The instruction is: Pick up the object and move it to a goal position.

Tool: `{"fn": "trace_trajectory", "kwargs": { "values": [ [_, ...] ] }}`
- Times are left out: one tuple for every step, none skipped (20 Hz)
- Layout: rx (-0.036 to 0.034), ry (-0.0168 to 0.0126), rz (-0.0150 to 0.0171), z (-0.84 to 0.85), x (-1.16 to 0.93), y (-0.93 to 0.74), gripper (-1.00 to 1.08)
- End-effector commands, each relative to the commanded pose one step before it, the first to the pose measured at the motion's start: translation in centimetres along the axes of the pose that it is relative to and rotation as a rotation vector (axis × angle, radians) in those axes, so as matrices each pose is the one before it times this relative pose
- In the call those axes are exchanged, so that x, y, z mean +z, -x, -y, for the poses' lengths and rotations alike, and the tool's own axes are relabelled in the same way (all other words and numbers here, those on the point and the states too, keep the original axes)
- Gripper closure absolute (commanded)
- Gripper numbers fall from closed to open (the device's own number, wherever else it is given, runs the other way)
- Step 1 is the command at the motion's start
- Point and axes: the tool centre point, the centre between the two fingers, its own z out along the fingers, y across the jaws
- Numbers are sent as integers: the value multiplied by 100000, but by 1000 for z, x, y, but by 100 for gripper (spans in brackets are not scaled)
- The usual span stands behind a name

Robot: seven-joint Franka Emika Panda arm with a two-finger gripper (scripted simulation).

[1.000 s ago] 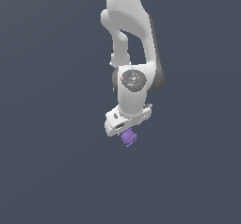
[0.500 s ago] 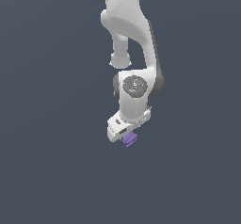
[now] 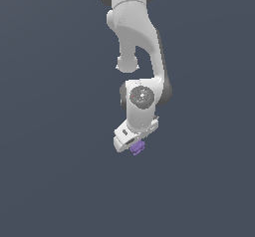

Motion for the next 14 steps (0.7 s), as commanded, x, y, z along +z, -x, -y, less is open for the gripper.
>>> {"fn": "trace_trajectory", "kwargs": {
  "values": [
    [-151, -62, 95, 53, 1412, 70, -92],
    [-48, 3, -6, 6, 458, 8, -92],
    [-48, 3, -7, 8, 376, -1, -92],
    [0, 0, 0, -20, 300, 4, -92],
    [-48, 4, -8, 8, 213, -23, -92],
    [0, 0, 0, -20, 138, -20, -92],
    [0, 0, 0, -21, 56, -32, -92],
    [0, 0, 0, -18, -15, -38, -92],
    [0, 0, 0, -6, -19, -16, -92],
    [0, 0, 0, 0, 0, 0, 108],
    [0, 0, 0, 0, 0, 0, 108],
    [0, 0, 0, 0, 0, 0, 108],
    [0, 0, 0, 0, 0, 0, 108],
    [0, 0, 0, 0, 0, 0, 108]
  ]
}}
